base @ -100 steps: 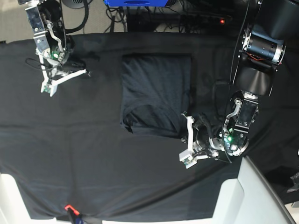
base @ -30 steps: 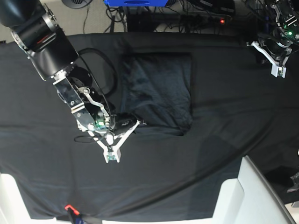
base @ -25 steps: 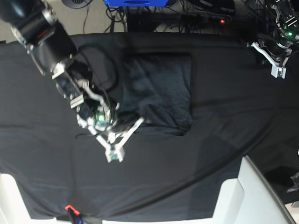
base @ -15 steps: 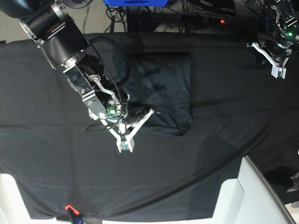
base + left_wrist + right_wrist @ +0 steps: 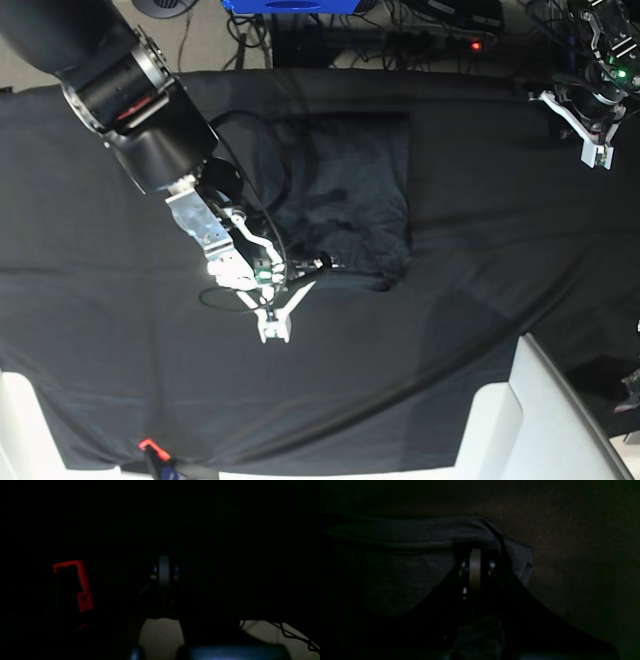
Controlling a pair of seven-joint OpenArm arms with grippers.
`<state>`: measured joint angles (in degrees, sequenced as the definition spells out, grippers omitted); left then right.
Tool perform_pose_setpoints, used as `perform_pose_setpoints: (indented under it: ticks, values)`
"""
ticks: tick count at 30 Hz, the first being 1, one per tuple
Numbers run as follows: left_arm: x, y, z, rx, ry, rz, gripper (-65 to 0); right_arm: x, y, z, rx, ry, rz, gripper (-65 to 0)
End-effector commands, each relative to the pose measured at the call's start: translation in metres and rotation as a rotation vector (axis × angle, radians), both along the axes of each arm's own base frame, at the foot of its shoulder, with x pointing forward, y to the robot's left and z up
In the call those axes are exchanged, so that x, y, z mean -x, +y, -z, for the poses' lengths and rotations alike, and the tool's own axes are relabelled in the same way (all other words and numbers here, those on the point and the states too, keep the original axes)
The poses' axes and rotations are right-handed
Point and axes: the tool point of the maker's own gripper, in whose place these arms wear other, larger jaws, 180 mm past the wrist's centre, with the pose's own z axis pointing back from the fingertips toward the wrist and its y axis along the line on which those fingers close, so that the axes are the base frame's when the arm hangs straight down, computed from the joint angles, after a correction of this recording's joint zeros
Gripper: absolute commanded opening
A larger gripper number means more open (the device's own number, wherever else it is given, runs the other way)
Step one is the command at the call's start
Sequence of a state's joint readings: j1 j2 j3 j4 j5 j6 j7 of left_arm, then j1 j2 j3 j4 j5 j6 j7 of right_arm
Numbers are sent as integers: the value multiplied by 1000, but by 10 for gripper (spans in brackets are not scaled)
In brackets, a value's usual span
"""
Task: Fold the T-shirt properly
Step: 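Press and smooth the folded stack with the right gripper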
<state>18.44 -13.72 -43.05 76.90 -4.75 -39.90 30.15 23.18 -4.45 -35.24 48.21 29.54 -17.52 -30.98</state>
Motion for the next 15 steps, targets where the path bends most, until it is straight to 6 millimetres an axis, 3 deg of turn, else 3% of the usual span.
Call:
perform_pose_setpoints:
  ticks: [1,6,12,15]
  values:
    - [-4,10,-8,-19,-24,3,-650,-17,7,-16,-13,-52,-2,-621]
    - [-2,15,-1,-1,-7,-15,-650,-19,10,-22,-26,-66,-7,-621]
    - [-4,15,-2,-5,-11,-13,-650,-31,18,-72,-107,-215,-26,-617]
    - [-6,1,4,11,7,34,-650,-27,10,-91,-126,-258,-36,-615]
